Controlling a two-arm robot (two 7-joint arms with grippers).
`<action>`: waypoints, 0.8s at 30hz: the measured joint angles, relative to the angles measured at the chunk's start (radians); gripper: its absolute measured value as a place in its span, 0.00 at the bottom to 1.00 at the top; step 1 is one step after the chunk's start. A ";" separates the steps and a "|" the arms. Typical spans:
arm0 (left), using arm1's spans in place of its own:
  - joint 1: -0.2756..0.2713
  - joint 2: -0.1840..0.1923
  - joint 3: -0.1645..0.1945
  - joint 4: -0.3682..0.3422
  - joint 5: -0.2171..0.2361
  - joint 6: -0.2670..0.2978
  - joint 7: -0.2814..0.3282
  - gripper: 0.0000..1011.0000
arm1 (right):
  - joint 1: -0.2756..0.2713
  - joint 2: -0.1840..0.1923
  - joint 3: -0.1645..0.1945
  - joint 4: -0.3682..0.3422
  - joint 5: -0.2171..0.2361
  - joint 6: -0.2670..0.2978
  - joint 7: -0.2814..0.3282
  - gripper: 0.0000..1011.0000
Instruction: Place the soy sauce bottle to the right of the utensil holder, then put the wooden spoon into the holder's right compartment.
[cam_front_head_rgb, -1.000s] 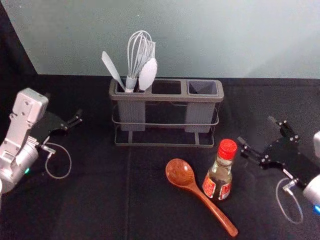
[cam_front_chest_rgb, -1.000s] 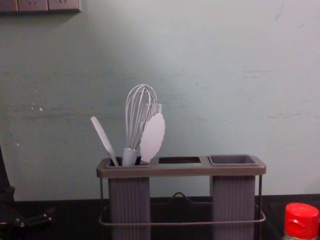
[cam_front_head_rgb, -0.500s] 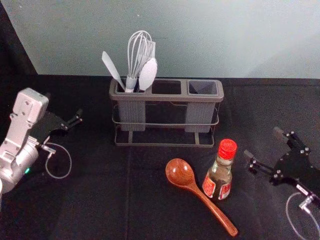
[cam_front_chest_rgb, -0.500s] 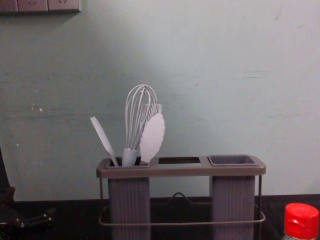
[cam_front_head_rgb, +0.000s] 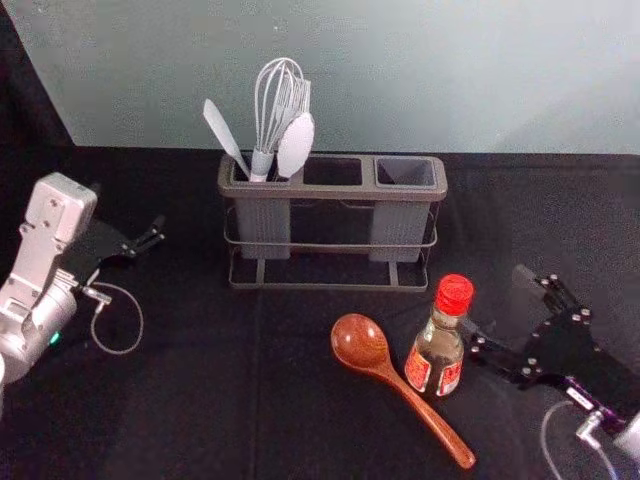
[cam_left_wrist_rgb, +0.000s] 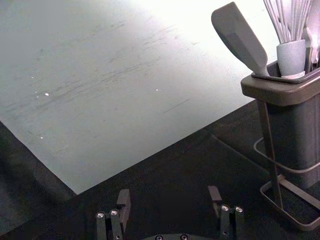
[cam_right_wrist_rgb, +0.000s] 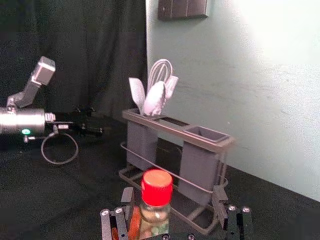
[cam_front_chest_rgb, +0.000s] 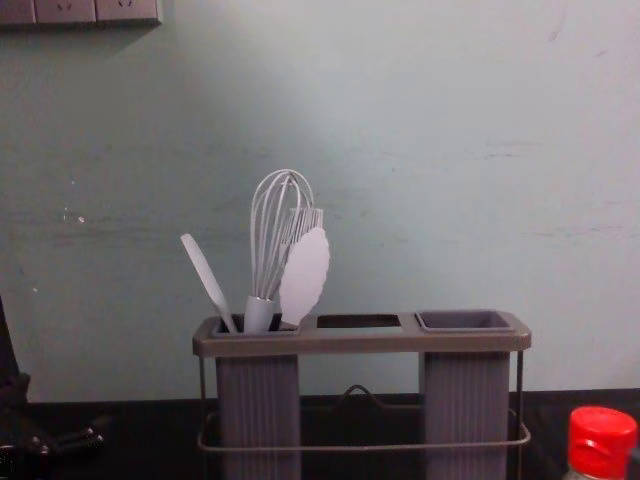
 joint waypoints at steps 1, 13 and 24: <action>0.000 0.000 0.000 0.000 0.000 0.000 0.000 1.00 | 0.008 -0.008 -0.005 0.006 -0.001 -0.002 0.005 0.99; 0.000 0.000 0.000 0.000 0.000 0.000 0.000 1.00 | 0.148 -0.111 -0.054 0.135 0.003 -0.006 0.088 0.99; 0.000 0.000 0.000 0.000 0.000 0.000 0.000 1.00 | 0.197 -0.170 -0.064 0.185 0.007 0.012 0.131 0.99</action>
